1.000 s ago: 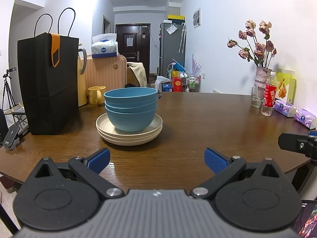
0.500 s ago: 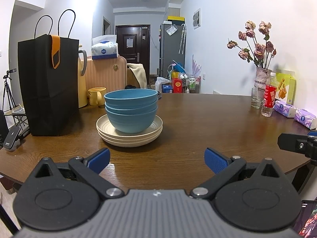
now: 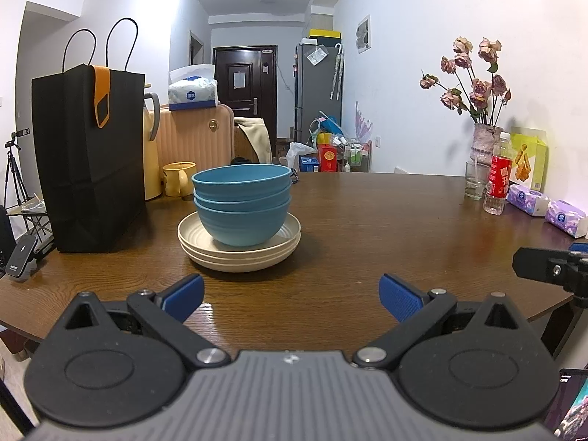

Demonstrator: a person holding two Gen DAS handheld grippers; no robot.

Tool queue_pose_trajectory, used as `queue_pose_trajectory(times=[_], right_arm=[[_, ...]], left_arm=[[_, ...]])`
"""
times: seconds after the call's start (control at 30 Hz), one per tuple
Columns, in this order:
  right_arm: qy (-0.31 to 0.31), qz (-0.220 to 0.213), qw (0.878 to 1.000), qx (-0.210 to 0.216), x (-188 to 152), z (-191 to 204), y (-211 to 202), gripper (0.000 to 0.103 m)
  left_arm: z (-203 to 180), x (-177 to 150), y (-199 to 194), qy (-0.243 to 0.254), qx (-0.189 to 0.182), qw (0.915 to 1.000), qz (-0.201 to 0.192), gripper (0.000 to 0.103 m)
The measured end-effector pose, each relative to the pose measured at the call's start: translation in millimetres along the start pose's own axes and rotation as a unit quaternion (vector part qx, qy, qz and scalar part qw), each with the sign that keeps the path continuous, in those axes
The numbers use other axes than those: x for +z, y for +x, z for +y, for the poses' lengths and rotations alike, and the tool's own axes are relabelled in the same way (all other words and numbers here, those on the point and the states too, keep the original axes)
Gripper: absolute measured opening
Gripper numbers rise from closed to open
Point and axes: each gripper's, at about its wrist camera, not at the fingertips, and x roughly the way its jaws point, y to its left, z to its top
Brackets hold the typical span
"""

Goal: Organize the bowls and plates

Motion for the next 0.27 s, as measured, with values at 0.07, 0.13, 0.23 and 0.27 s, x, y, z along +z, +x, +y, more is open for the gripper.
queue_pose_trajectory(times=[0.07,0.13,0.23,0.27], right_arm=[[0.0,0.001,1.0,0.0,-0.4,0.2,0.1,0.103],[0.0,0.001,1.0,0.0,-1.2,0.8,0.6,0.103],[0.001,0.003,1.0,0.001,-2.7,2.1,1.9,0.103],[0.002,0.003,1.0,0.001,-3.1,1.6,2.5,0.103]], left_arm=[[1.0,1.2,-0.1,0.001,-0.001,1.0,0.0,0.103],[0.2,0.5,0.1,0.001,-0.001,1.0,0.0,0.103],[1.2,0.2,0.2,0.002,-0.003,1.0,0.0,0.103],[1.6,0.3,0.4,0.002,-0.003,1.0,0.0,0.103]])
